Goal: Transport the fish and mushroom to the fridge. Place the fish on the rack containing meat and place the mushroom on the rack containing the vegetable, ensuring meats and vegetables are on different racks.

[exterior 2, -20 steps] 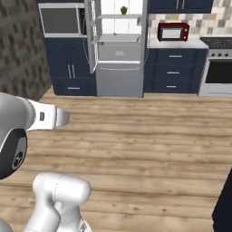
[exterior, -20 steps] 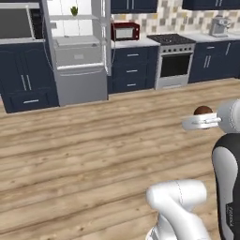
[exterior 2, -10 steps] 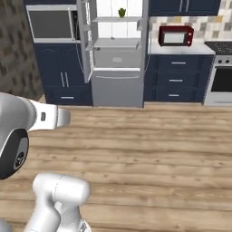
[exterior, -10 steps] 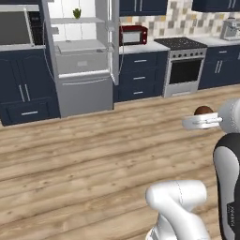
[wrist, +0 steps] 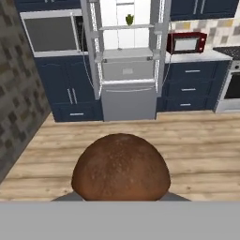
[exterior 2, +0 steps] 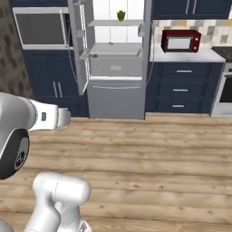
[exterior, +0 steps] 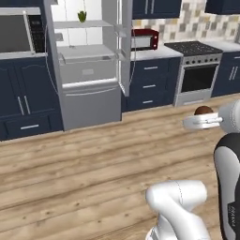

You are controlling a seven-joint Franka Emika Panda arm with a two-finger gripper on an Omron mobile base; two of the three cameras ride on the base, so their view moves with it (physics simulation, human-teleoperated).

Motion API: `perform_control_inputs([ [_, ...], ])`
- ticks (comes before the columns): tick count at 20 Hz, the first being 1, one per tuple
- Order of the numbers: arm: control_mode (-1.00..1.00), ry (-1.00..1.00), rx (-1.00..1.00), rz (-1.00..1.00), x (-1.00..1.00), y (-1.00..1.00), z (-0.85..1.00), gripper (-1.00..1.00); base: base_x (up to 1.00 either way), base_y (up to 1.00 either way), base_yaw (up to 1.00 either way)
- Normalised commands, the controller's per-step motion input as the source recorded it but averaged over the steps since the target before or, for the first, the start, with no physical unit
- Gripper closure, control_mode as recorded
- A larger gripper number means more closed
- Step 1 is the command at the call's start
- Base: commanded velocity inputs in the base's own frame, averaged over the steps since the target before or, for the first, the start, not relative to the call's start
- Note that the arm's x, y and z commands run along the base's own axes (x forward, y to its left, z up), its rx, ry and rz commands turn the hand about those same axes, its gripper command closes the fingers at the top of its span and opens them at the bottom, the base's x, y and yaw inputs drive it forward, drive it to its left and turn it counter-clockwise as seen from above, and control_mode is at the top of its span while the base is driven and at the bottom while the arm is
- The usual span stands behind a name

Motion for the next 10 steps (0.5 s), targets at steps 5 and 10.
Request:
perform_control_inputs([
  [5, 1.0, 0.0, 0.0, 0.0, 0.0, 0.0, 0.0, 1.0, 1.0, 0.45, 0.0],
  [10, 1.0, 0.0, 0.0, 0.0, 0.0, 0.0, 0.0, 1.0, 1.0, 0.4, 0.0],
])
